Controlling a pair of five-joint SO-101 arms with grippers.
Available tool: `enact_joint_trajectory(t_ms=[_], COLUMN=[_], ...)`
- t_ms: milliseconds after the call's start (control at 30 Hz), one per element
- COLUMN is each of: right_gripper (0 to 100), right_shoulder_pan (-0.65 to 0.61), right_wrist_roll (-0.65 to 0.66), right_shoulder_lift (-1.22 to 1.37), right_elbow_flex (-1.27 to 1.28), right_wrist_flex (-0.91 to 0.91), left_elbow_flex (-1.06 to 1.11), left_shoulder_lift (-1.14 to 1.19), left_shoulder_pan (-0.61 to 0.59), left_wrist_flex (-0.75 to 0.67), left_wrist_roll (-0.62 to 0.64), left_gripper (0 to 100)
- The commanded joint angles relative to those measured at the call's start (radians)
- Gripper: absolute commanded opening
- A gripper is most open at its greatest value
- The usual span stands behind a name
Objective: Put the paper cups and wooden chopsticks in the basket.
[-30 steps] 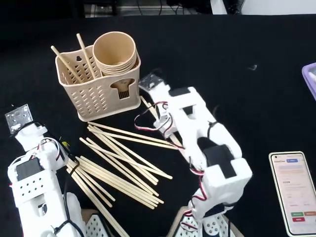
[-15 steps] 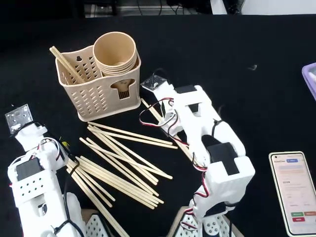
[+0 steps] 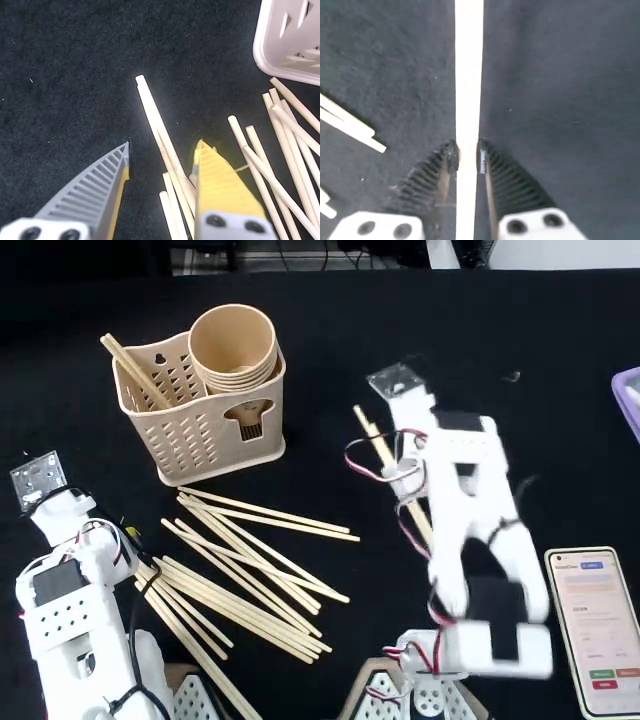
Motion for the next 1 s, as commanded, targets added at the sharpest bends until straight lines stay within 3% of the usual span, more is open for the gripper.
enact_joint_trajectory(t_ms=[0,267,467,667,967], right_gripper=[1.1,1.1,1.1,1.1,1.1], right_shoulder_pan=[0.012,-0.058,-0.336,-0.667,-0.783], right_wrist_roll=[-0.101,-0.325,-0.470,-0.562,-0.552], right_shoulder_lift=[-0.245,-0.605,-0.742,-0.684,-0.367], right_elbow_flex=[0.015,-0.105,-0.363,-0.432,-0.357], right_wrist_flex=[0.008,0.025,-0.023,-0.379,-0.830], left_elbow_flex=[-0.018,-0.016,-0.016,-0.015,-0.002], left_shoulder_lift=[-0.011,-0.011,-0.011,-0.011,-0.011], left_shoulder_pan=[-0.007,-0.005,-0.005,-0.005,-0.010], left_wrist_flex=[-0.015,-0.015,-0.015,-0.015,-0.043], left_wrist_roll=[0.011,0.011,0.011,0.011,0.011], left_gripper=[22,22,22,22,22])
